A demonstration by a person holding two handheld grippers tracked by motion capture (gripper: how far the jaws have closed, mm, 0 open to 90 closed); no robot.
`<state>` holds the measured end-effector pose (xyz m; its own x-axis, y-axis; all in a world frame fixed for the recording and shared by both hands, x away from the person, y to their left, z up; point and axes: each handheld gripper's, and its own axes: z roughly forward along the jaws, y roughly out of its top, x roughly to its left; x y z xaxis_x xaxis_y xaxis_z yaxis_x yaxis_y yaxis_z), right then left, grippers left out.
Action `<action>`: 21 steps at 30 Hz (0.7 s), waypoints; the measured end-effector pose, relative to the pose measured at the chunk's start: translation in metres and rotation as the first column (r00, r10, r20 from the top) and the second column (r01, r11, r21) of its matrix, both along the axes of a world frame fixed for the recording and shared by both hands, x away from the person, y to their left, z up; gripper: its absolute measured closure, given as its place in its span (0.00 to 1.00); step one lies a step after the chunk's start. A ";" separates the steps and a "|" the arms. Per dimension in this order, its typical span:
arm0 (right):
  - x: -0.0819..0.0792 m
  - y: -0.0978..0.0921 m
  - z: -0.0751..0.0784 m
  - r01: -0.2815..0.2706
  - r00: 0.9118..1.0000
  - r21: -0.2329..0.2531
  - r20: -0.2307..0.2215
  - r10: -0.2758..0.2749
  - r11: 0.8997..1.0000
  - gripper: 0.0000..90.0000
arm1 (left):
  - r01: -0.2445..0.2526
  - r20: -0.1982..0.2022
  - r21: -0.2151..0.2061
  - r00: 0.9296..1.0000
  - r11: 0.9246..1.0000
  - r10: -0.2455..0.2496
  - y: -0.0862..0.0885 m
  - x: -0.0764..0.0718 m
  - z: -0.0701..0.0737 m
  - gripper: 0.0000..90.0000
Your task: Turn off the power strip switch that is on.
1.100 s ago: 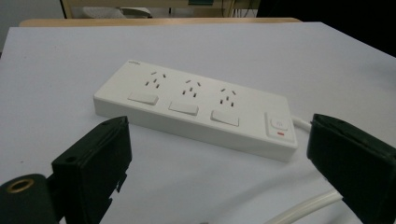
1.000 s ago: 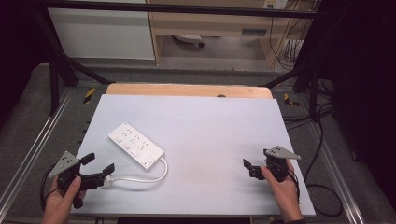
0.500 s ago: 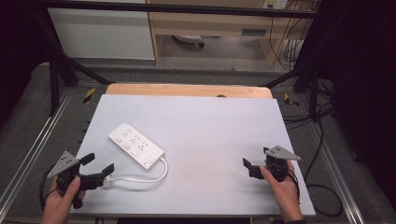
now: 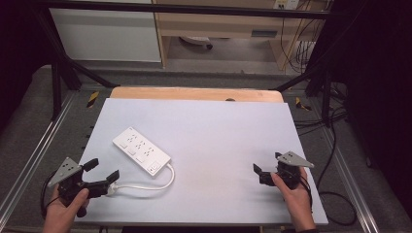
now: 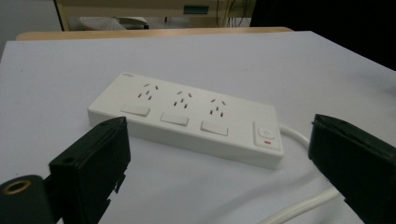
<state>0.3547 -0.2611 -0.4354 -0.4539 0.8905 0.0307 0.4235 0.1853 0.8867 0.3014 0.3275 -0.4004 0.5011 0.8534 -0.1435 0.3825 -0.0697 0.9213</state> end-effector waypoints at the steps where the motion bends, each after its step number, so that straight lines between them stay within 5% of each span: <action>1: 0.000 0.000 0.000 0.002 1.000 0.003 0.000 -0.002 1.000 0.04 | 0.005 0.005 -0.004 1.000 1.000 -0.005 -0.001 0.000 0.001 0.05; 21: -0.008 -0.006 0.008 0.022 0.999 0.012 0.038 -0.023 1.000 0.03 | 0.061 0.050 0.012 0.997 0.998 -0.062 -0.031 0.016 0.024 0.07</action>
<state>0.3465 -0.2675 -0.4277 -0.4349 0.9002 0.0240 0.3932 0.1659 0.9043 0.3175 0.2966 -0.3762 0.5589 0.8222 -0.1080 0.3307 -0.1016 0.9383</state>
